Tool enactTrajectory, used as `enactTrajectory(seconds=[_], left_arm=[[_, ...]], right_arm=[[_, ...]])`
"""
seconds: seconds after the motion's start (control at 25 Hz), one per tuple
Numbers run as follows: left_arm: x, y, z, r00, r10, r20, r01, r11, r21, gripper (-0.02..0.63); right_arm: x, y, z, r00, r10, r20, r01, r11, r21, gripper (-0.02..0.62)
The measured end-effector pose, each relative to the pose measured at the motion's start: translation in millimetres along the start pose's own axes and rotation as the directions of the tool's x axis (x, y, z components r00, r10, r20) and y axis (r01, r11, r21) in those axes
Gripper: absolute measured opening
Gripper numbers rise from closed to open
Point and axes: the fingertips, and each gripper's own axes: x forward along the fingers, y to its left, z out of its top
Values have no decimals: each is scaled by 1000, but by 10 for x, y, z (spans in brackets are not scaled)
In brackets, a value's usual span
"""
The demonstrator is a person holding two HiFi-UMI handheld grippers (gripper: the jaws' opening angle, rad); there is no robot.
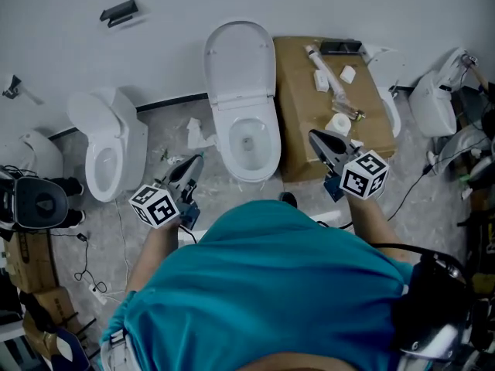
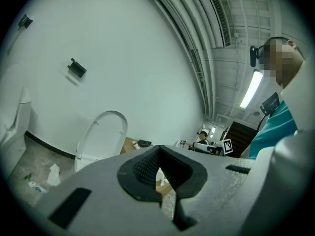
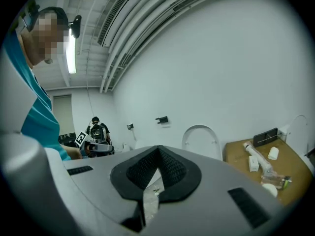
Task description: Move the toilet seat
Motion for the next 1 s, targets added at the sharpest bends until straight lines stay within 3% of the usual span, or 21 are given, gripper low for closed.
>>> enactTrajectory(seconds=[0.28, 0.48, 0.76, 1.0], left_arm=[[1063, -65, 3, 994, 105, 38, -105, 995, -1, -1], [1749, -137, -50, 987, 158, 15, -158, 987, 8, -2], [1988, 123, -99, 985, 163, -55, -162, 987, 14, -1], [2025, 624, -204, 983, 104, -150, -107, 994, -9, 0]], right_arm=[[146, -1122, 191, 994, 108, -27, -109, 993, -40, -2], [272, -1704, 379, 981, 191, -36, -192, 980, -51, -2], [586, -1906, 270, 977, 204, -59, -206, 978, -40, -2], [945, -1817, 76, 988, 140, -61, -142, 989, -30, -2]])
